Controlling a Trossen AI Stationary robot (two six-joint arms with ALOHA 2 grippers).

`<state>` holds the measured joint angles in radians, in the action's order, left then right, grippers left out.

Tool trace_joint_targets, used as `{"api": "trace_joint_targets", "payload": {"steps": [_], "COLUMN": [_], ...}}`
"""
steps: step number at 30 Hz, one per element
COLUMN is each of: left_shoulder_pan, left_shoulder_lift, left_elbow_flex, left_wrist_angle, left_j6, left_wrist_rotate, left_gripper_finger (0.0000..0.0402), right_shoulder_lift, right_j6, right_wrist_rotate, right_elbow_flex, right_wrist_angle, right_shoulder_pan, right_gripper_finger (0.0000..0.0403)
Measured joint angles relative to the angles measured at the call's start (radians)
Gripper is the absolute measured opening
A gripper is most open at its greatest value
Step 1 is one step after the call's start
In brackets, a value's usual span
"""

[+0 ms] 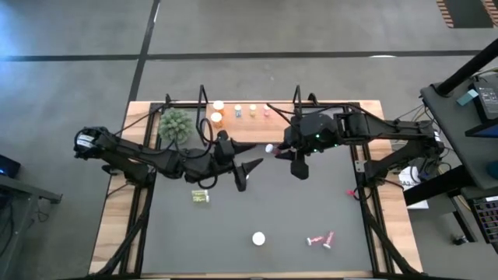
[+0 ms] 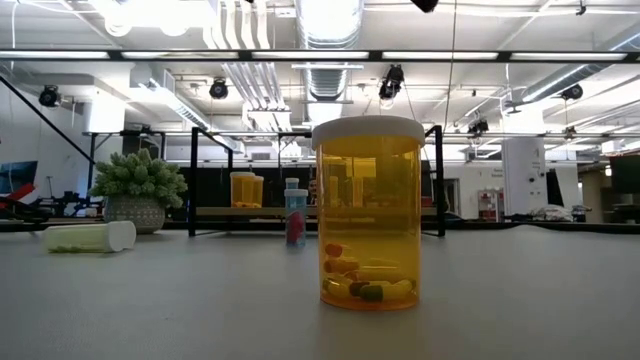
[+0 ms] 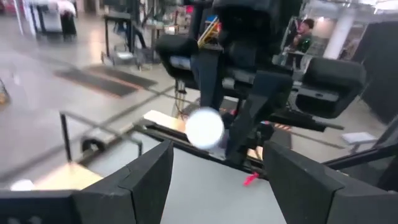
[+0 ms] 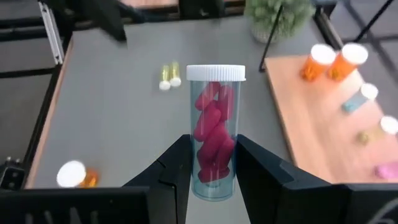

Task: Pick and place medicine bottles onto shelf by color
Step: Put the right blue pill bottle on the shelf aligned with the other blue pill bottle

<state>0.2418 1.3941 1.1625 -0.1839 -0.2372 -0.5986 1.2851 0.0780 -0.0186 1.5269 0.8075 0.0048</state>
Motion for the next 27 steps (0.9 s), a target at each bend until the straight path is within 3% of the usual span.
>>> {"api": "trace_joint_targets", "payload": {"steps": [4, 7, 11, 17, 27], "left_shoulder_pan": [0.0, 0.002, 0.007, 0.007, 0.007], "left_shoulder_lift": [0.0, 0.0, 0.0, 0.0, 0.0], "left_elbow_flex": [-0.006, -0.005, -0.006, -0.005, -0.006], "left_wrist_angle": [0.017, 0.004, -0.095, -0.269, -0.271], "left_j6": [-0.146, -0.173, -0.091, 0.083, 0.102], "left_wrist_rotate": [0.002, -0.036, -0.122, -0.133, -0.136], "left_gripper_finger": [0.0233, 0.0233, 0.0233, 0.0233, 0.0233], "right_shoulder_lift": [0.01, 0.018, 0.026, 0.028, 0.026], "right_j6": [-0.043, -0.046, -0.045, -0.037, -0.056], "right_wrist_rotate": [0.027, 0.041, 0.041, 0.042, 0.042], "right_elbow_flex": [0.0, 0.0, 0.0, 0.0, 0.0], "right_wrist_angle": [-0.102, -0.201, -0.299, -0.386, -0.446], "right_shoulder_pan": [0.0, 0.0, 0.0, 0.0, 0.0], "right_gripper_finger": [0.0102, 0.0102, 0.0102, 0.0102, 0.0102]}}
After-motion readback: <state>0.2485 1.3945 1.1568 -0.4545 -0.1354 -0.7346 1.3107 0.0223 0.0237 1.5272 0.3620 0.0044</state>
